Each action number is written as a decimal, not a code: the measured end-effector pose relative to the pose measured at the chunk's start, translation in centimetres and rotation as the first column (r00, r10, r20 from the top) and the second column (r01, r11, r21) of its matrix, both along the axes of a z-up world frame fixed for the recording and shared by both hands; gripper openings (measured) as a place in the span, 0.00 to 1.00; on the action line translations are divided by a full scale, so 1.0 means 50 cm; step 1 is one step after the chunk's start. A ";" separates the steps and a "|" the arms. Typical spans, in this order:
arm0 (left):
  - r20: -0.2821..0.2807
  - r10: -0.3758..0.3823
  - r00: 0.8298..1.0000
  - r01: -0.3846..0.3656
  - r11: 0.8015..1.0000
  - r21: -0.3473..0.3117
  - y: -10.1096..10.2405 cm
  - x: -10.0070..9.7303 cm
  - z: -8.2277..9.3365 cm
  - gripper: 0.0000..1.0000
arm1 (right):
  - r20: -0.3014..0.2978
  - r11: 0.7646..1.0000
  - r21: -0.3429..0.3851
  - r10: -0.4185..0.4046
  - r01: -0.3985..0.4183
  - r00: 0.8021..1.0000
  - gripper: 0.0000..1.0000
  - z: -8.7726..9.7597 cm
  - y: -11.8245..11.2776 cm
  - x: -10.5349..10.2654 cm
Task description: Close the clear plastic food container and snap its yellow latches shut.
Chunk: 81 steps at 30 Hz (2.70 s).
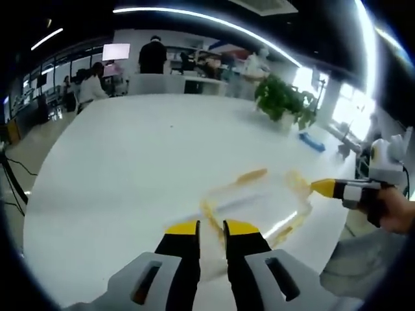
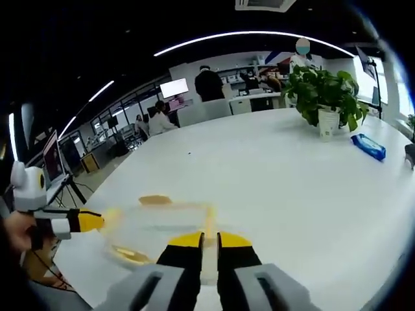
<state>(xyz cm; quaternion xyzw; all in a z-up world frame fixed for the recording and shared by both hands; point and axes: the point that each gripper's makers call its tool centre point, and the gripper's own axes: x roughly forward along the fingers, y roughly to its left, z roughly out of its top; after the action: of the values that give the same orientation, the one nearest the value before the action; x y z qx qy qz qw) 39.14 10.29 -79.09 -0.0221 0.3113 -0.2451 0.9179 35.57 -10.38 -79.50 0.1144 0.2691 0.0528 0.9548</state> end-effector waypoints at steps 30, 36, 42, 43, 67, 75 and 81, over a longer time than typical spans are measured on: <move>-0.085 -0.022 0.996 0.014 0.995 -0.098 -0.043 -0.012 -0.032 0.23 | -0.024 0.995 0.076 0.068 -0.066 0.997 0.18 -0.013 0.033 0.030; -0.104 -0.024 0.994 0.012 0.993 -0.113 -0.048 -0.009 -0.041 0.23 | -0.077 0.995 0.053 0.094 -0.090 0.993 0.18 -0.038 0.035 0.025; -0.121 -0.020 0.992 0.003 0.990 -0.142 -0.049 -0.007 -0.043 0.23 | -0.077 0.991 0.085 0.107 -0.101 0.991 0.16 -0.035 0.037 0.030; -0.126 -0.021 0.992 0.002 0.989 -0.149 -0.050 -0.007 -0.044 0.23 | -0.076 0.991 0.086 0.112 -0.105 0.991 0.16 -0.035 0.038 0.032; -0.203 -0.163 0.966 0.127 0.976 -0.179 -0.061 -0.012 -0.055 0.26 | -0.220 0.951 0.183 0.287 -0.249 0.933 0.20 -0.047 0.055 0.043; -0.249 -0.197 0.948 0.142 0.964 -0.224 -0.061 -0.016 -0.060 0.24 | -0.204 0.941 0.178 0.321 -0.287 0.925 0.18 -0.030 0.065 0.049; -0.271 -0.209 0.940 0.136 0.955 -0.264 -0.064 -0.018 -0.062 0.23 | -0.185 0.938 0.193 0.323 -0.288 0.928 0.18 -0.030 0.066 0.046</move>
<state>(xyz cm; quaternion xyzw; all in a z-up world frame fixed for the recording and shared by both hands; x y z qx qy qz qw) 38.26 7.08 -82.19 -0.1426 0.4136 -0.3550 0.8262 37.89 -7.11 -81.00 0.1533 0.3797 0.2104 0.8877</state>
